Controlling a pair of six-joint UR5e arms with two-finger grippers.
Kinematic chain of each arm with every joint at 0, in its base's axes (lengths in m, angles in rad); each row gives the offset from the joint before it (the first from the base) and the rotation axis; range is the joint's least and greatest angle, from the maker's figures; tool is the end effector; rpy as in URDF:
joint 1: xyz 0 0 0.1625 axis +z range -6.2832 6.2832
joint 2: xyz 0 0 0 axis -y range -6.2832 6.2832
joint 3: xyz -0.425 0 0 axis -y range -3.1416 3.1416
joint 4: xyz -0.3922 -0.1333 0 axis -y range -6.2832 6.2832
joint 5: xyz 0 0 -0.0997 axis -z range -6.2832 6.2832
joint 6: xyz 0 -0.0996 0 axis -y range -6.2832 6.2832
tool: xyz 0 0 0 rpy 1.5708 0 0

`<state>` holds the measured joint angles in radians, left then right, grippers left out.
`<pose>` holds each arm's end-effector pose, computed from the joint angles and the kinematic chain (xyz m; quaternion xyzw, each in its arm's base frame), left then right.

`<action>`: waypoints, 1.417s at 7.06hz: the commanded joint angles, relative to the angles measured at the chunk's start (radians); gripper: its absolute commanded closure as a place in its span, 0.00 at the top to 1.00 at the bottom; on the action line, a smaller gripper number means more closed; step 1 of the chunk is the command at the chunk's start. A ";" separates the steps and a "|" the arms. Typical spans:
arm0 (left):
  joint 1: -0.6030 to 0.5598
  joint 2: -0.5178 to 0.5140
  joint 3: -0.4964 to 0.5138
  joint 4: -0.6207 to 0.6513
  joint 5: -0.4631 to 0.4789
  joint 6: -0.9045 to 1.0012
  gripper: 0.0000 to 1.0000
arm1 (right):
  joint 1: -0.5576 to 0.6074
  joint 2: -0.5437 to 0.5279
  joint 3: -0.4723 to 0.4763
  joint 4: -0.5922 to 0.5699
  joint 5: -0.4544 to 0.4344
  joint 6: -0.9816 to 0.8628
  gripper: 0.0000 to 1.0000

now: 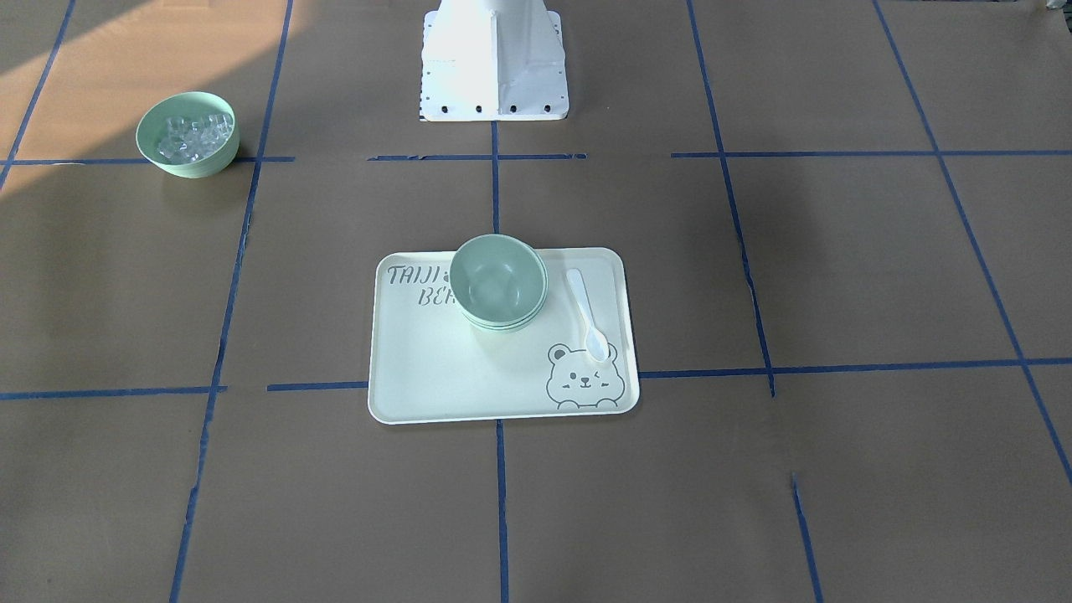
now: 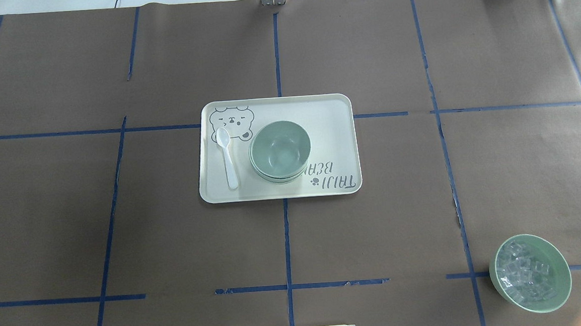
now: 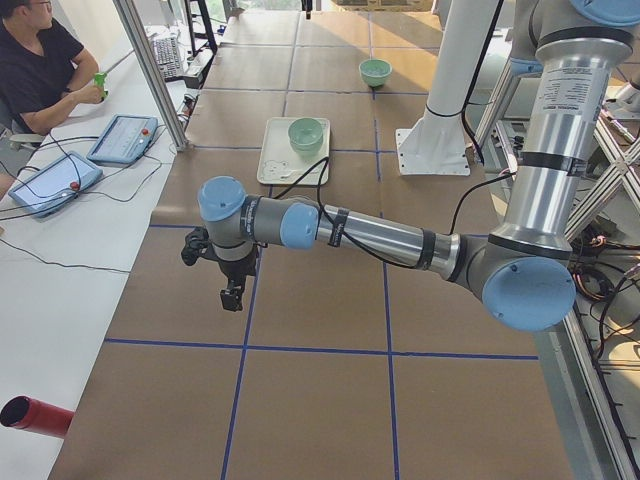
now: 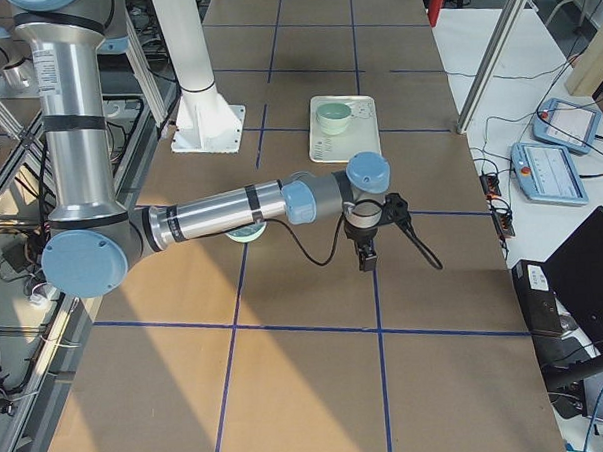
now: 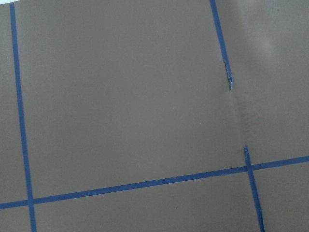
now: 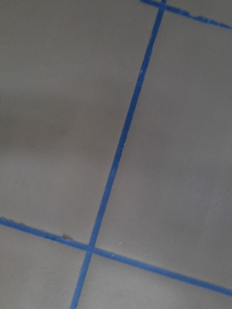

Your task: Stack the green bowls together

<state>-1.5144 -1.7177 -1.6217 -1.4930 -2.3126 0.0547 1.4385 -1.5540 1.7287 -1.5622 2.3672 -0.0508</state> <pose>-0.0346 -0.5574 0.5668 0.0556 0.3619 0.0734 0.9277 -0.0049 -0.5079 0.5696 0.0686 -0.3893 -0.1193 0.9108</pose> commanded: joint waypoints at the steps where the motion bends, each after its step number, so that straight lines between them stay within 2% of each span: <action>1: -0.049 0.048 0.026 0.002 -0.019 0.054 1.00 | 0.108 -0.052 -0.098 0.002 0.066 -0.121 1.00; 4: -0.053 0.107 0.032 0.002 -0.063 0.053 1.00 | 0.121 -0.038 -0.106 0.004 0.052 -0.113 1.00; 7: -0.053 0.109 0.031 0.003 -0.057 0.043 1.00 | 0.126 -0.054 -0.107 0.002 0.058 -0.029 1.00; 10: -0.053 0.109 0.026 0.000 -0.053 0.045 1.00 | 0.126 -0.054 -0.107 0.004 0.058 -0.029 1.00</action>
<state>-1.5677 -1.6092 -1.5935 -1.4912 -2.3674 0.0976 1.5642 -1.6073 1.6207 -1.5597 2.4250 -0.0819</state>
